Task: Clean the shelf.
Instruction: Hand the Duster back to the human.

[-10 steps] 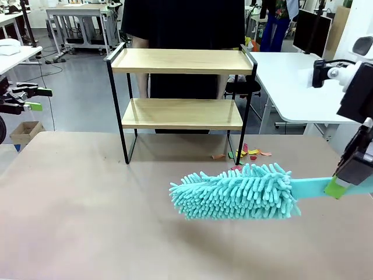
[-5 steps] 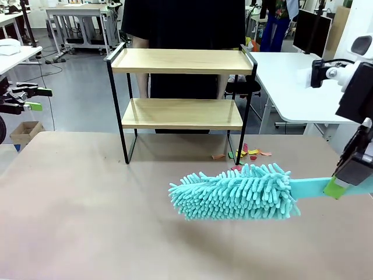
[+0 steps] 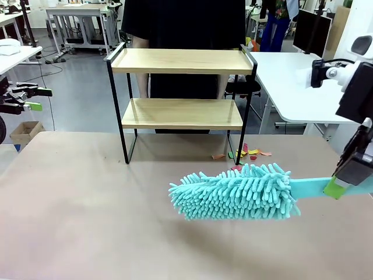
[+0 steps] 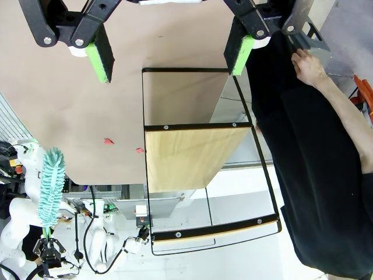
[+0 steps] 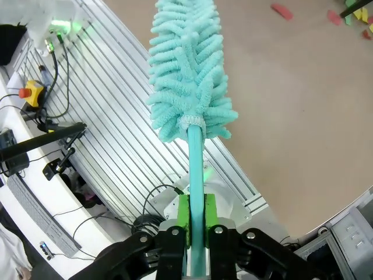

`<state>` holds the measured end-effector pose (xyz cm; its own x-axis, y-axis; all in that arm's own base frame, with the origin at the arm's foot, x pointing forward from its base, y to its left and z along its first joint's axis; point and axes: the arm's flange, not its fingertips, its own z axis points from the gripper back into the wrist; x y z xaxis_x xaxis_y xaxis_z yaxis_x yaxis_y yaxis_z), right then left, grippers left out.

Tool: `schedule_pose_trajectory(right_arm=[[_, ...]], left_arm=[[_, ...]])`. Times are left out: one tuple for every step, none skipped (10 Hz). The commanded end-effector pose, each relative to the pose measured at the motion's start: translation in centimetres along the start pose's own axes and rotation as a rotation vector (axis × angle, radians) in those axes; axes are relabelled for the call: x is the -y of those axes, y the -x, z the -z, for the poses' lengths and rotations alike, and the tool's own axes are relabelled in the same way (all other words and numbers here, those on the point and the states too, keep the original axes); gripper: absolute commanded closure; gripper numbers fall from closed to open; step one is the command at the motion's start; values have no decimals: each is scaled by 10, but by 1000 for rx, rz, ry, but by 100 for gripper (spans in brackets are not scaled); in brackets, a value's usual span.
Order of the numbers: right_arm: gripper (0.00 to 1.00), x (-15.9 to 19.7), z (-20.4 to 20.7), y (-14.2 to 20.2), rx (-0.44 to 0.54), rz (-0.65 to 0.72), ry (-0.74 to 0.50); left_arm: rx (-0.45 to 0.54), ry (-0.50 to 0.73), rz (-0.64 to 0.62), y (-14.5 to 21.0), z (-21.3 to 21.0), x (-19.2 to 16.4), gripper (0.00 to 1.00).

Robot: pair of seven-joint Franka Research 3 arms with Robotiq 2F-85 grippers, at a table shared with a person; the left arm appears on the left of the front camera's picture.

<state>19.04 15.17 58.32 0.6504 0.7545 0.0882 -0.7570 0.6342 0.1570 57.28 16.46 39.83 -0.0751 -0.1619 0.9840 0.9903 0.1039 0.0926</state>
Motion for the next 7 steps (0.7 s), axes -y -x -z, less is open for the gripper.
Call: schedule_pose_trajectory(right_arm=[[87, 0, 0, 0, 0, 0, 0], [87, 8, -10, -6, 43, 16, 7], [87, 16, -19, -13, 85, 7, 0], [87, 24, -27, -17, 113, -11, -12], [87, 35, -35, -19, 164, -80, -66], [87, 51, -41, -22, 216, -116, -98], [87, 63, -45, -23, 259, -133, -109]], left_arm=[[0, 0, 0, 0, 0, 0, 0], [41, 36, 2, -18, -4, -3, 0], [42, 74, 18, -34, 1, 3, 0], [37, 105, 26, -46, 6, 12, 0], [3, 114, 26, -56, 15, 25, 0], [-11, 118, 6, -65, 31, 47, 0], [-5, 109, -2, -68, 45, 70, 0]])
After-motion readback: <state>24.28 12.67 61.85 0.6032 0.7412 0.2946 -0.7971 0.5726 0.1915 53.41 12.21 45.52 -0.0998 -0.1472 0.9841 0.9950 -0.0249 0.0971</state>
